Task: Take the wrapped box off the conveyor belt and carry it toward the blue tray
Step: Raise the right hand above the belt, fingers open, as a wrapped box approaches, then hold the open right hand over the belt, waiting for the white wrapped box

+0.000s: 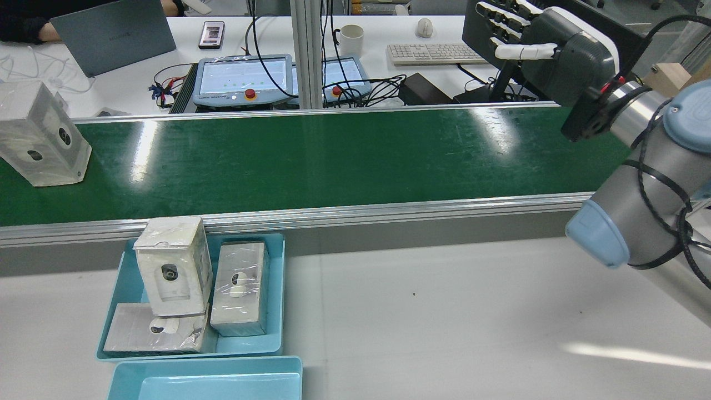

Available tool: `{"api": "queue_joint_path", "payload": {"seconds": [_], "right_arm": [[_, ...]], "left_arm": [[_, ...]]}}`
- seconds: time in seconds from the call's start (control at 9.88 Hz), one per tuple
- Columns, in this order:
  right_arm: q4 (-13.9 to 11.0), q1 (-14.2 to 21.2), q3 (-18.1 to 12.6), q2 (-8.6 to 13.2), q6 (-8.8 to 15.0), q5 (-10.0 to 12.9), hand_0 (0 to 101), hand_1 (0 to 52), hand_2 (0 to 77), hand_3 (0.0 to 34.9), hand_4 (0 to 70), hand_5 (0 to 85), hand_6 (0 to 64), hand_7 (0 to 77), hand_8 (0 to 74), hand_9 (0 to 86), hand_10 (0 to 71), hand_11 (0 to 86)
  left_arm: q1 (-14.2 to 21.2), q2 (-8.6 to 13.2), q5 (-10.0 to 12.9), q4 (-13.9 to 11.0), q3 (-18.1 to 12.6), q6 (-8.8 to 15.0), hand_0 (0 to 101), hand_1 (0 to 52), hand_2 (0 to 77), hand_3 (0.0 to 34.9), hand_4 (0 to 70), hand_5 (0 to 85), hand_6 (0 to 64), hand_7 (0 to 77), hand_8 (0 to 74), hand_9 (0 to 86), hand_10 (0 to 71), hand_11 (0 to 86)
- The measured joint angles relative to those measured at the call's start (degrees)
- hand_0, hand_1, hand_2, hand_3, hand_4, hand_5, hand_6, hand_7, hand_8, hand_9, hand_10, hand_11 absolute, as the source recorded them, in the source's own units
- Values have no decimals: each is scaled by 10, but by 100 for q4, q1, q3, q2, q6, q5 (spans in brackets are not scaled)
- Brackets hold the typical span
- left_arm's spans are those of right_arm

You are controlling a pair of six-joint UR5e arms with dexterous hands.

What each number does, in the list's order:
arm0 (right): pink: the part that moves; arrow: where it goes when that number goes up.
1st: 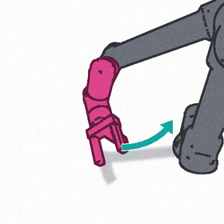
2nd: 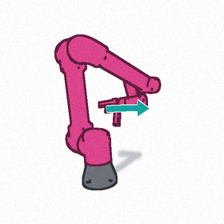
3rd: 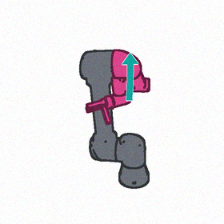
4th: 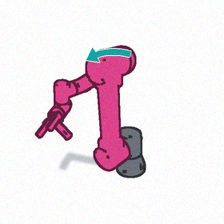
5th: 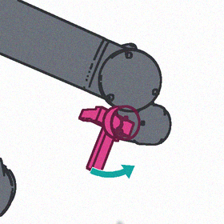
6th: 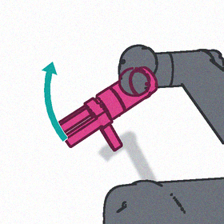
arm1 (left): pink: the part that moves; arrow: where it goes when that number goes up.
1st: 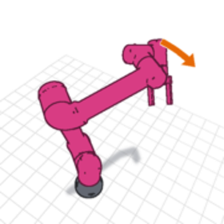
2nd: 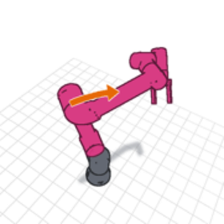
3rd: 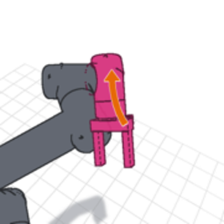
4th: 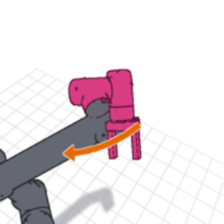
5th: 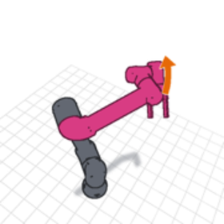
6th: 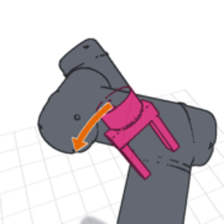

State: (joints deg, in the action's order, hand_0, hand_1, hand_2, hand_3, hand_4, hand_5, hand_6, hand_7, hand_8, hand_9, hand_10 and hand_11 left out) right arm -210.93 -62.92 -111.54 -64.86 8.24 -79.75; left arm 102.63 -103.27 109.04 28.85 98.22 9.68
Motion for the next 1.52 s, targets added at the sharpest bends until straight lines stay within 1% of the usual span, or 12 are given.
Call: {"api": "queue_joint_path", "payload": {"seconds": [0.1, 0.2, 0.3, 0.51, 0.61, 0.71, 0.81, 0.91, 1.01, 1.32, 1.42, 1.52], "right_arm": [[0, 43, 22, 7, 64, 10, 433, 109, 125, 137, 0, 104, 0, 38, 22, 16, 0, 11], [2, 91, 37, 12, 165, 22, 432, 109, 125, 161, 0, 104, 0, 38, 22, 16, 0, 11], [10, 130, 45, 17, 292, 33, 432, 109, 125, 161, 0, 104, 0, 38, 22, 16, 0, 11], [32, 219, 50, 17, 650, 73, 450, 120, 136, 153, 0, 82, 0, 22, 22, 16, 0, 11], [42, 280, 52, 14, 799, 97, 443, 120, 136, 141, 0, 87, 0, 5, 16, 16, 0, 11], [47, 347, 53, 5, 895, 150, 443, 120, 136, 141, 0, 87, 0, 5, 16, 16, 0, 11], [50, 397, 56, -19, 945, 210, 433, 115, 136, 116, 0, 71, 0, 5, 22, 16, 0, 11], [51, 424, 58, -56, 963, 252, 433, 115, 136, 116, 0, 71, 0, 5, 22, 16, 0, 11], [52, 438, 64, -88, 960, 284, 408, 93, 131, 92, 0, 33, 0, 5, 22, 16, 0, 11], [60, 480, 145, -84, 872, 331, 408, 104, 125, 80, 0, 33, 0, 5, 27, 16, 0, 11], [68, 510, 218, -60, 799, 357, 394, 87, 136, 49, 0, 27, 0, 5, 27, 33, 5, 22], [76, 532, 268, -43, 745, 376, 385, 76, 109, 43, 0, 27, 0, 5, 44, 33, 5, 22]], "left_arm": [[0, 0, 0, 0, 0, 0, 0, 0, 11, 0, 0, 11, 0, 5, 0, 0, 0, 0], [0, 0, 0, 0, 0, 0, 0, 0, 11, 0, 0, 11, 0, 5, 0, 0, 5, 0], [0, 0, 0, 0, 0, 0, 0, 0, 11, 0, 0, 11, 0, 0, 0, 0, 0, 0], [0, 0, 0, 0, 0, 0, 0, 0, 5, 0, 0, 11, 0, 0, 0, 0, 0, 0], [0, 0, 0, 0, 0, 0, 0, 0, 5, 0, 0, 11, 0, 0, 0, 0, 5, 0], [0, 0, 0, 0, 0, 0, 0, 0, 5, 0, 0, 11, 0, 0, 0, 0, 5, 0], [0, 0, 0, 0, 0, 0, 0, 0, 5, 0, 0, 11, 0, 0, 0, 0, 5, 0], [0, 0, 0, 0, 0, 0, 0, 0, 11, 0, 0, 11, 0, 0, 0, 0, 0, 0], [0, 0, 0, 0, 0, 0, 0, 0, 5, 0, 0, 11, 0, 5, 0, 0, 0, 0], [0, 0, 0, 0, 0, 0, 0, 0, 5, 0, 0, 11, 0, 0, 0, 0, 5, 0], [0, 0, 0, 0, 0, 0, 0, 0, 5, 0, 0, 11, 0, 0, 0, 0, 5, 0], [0, 0, 0, 0, 0, 0, 0, 0, 11, 0, 0, 11, 0, 0, 0, 0, 5, 0]]}}
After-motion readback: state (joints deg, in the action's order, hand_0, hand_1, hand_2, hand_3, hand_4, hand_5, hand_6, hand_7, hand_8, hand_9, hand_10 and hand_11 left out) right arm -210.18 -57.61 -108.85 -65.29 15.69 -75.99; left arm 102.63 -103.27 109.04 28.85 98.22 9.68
